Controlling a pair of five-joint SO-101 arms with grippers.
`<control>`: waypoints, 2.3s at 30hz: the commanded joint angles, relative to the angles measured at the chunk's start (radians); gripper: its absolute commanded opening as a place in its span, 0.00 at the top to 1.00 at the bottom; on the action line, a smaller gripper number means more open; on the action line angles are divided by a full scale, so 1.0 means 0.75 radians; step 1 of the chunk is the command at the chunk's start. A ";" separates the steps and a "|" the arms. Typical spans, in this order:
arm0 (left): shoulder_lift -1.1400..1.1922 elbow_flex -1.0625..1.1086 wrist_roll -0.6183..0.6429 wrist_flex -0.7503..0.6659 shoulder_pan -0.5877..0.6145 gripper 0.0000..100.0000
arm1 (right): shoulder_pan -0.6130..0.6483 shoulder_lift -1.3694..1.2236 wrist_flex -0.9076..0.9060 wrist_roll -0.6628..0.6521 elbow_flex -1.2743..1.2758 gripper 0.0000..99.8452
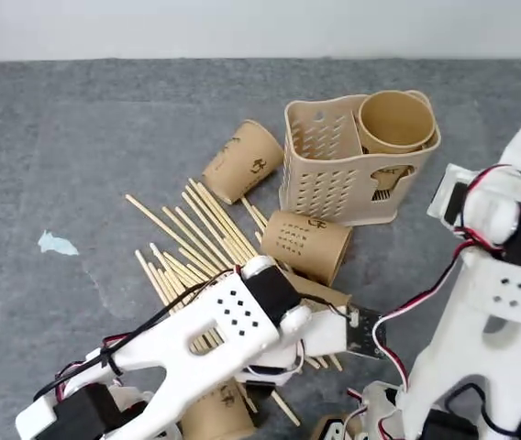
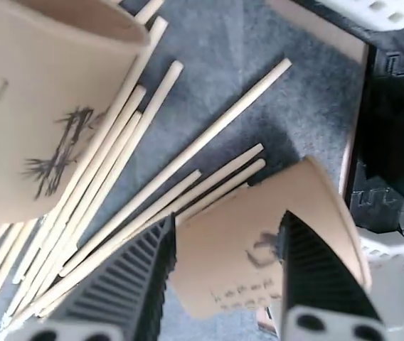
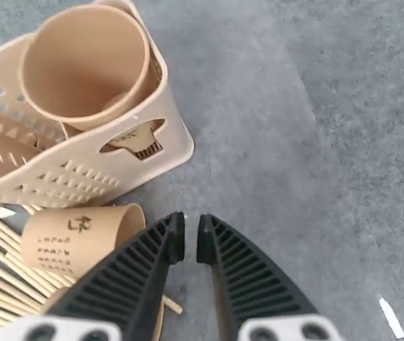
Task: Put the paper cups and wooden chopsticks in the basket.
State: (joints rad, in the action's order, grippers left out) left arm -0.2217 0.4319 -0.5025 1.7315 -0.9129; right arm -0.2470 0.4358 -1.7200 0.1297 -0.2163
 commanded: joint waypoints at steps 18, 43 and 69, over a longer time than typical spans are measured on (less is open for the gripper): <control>0.006 0.249 0.031 0.031 -0.362 0.77 | 0.052 0.021 0.154 -0.002 0.123 0.95; 0.008 0.265 0.020 0.027 -0.358 0.77 | 0.077 0.021 0.208 0.000 0.123 0.95; 0.006 0.052 0.008 -0.008 0.432 0.77 | 0.079 0.034 0.216 0.002 0.117 0.95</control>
State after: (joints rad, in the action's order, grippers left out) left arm -0.2140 0.5608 -0.4795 1.7208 -0.6813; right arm -0.1949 0.4358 -1.5789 0.1297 -0.1151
